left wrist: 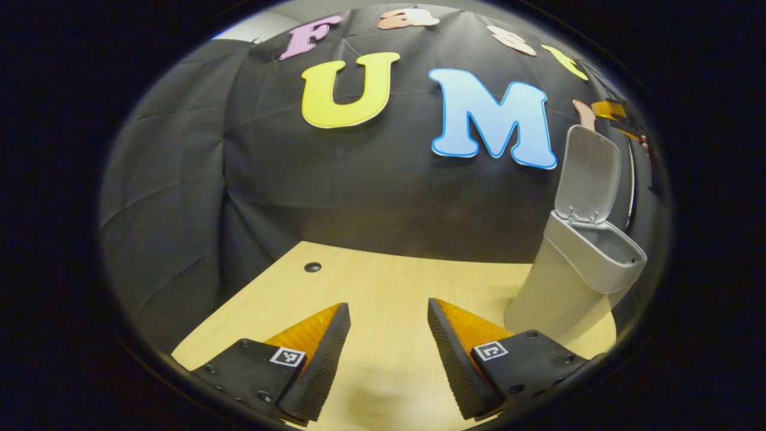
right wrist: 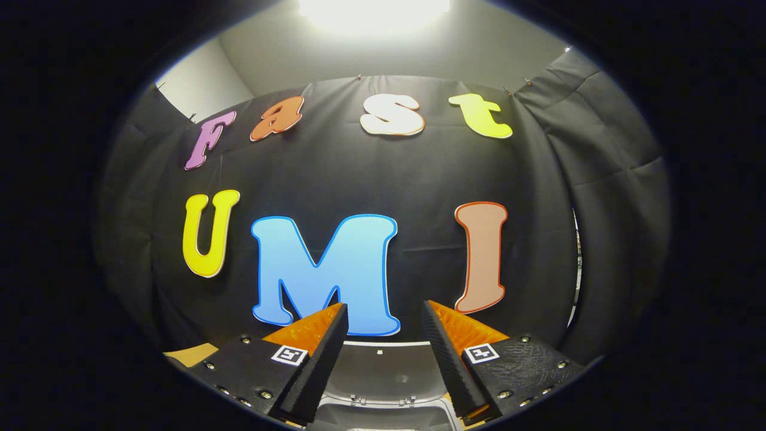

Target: Press the lid of the desktop garbage bin to open it, pick up the crumpled paper on the desktop and throw it into the bin, then pick up the pop can on the desktop and drop it into the bin, and finally close the garbage bin lid.

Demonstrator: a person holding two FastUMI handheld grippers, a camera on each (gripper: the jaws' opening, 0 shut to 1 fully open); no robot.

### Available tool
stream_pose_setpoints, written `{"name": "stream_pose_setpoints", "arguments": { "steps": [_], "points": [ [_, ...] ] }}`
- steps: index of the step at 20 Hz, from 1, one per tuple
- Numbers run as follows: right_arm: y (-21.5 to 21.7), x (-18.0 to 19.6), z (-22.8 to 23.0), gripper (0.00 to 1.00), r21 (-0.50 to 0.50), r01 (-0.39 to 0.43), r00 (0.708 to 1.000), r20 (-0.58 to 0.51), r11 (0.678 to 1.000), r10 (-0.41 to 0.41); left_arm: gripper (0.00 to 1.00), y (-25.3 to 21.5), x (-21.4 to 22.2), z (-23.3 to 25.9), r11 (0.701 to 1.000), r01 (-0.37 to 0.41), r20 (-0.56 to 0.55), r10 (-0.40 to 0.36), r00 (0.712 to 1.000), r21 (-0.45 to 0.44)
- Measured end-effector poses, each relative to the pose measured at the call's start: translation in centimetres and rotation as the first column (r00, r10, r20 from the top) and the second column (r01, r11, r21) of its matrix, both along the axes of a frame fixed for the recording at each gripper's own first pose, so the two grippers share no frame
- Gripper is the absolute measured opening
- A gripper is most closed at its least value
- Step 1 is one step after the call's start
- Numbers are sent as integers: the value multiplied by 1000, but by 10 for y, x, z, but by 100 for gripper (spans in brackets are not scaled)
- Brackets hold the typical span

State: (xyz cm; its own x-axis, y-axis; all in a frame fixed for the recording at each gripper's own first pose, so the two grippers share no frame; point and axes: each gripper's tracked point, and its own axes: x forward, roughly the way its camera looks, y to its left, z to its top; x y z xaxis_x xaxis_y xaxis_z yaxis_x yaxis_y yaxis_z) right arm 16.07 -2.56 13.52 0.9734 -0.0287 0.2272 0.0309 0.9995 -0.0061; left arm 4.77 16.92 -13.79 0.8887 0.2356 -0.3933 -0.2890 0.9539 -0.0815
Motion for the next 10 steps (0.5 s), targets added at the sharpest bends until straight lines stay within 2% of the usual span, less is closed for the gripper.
{"name": "stream_pose_setpoints", "arguments": {
  "steps": [7,8,10],
  "points": [
    [-12,18,-22,80,14,25,998,-66,1000,-24,87,8,-1,-5,1000,-11,-14,11,1000,4],
    [-13,19,-28,80,16,25,996,-84,1000,-24,94,8,-1,-5,1000,-9,-14,9,1000,4],
    [-13,17,-27,81,27,17,996,-85,999,-14,94,5,1,-5,1000,-3,-12,3,1000,3]
  ]
}}
